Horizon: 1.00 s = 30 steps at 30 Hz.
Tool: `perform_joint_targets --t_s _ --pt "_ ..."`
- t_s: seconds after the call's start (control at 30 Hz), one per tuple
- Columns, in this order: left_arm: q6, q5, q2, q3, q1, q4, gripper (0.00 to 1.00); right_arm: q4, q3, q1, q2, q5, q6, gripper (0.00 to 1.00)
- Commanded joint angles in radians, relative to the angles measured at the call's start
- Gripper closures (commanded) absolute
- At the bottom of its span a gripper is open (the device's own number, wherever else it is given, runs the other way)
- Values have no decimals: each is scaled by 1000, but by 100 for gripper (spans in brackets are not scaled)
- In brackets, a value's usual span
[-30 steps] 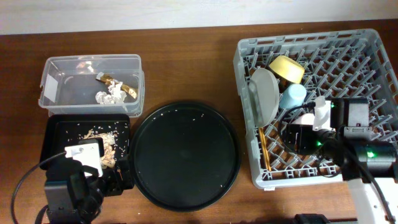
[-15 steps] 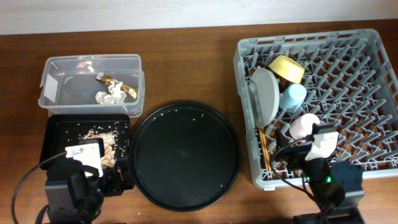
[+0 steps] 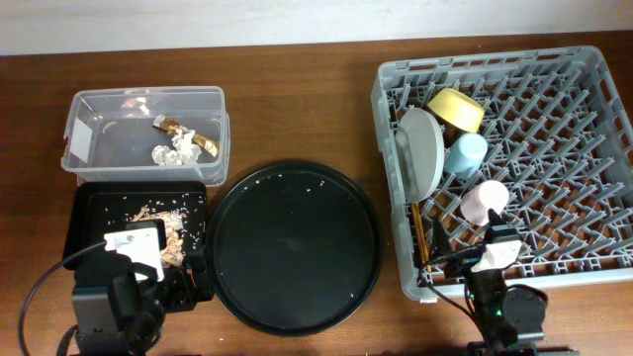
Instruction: Sort waste into correct bins and load items into the dishwasher rack
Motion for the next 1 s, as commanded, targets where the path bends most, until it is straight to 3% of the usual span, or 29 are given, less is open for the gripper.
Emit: perform_joint_targets --t_s 0.0,0.7,0.77,0.97 --pt "5 11 -5 -3 -1 3 1 -8 -6 -5 -5 -9 -10 1" --pt "6 10 -26 -4 -1 3 1 -8 -6 -5 -5 -9 -10 1" --pt "6 -44 -73 -22 -2 14 1 -7 -6 -5 -5 -10 -10 1" --pt "5 -48 -350 -396 -52 340 1 -7 -6 -5 -5 -9 -10 1"
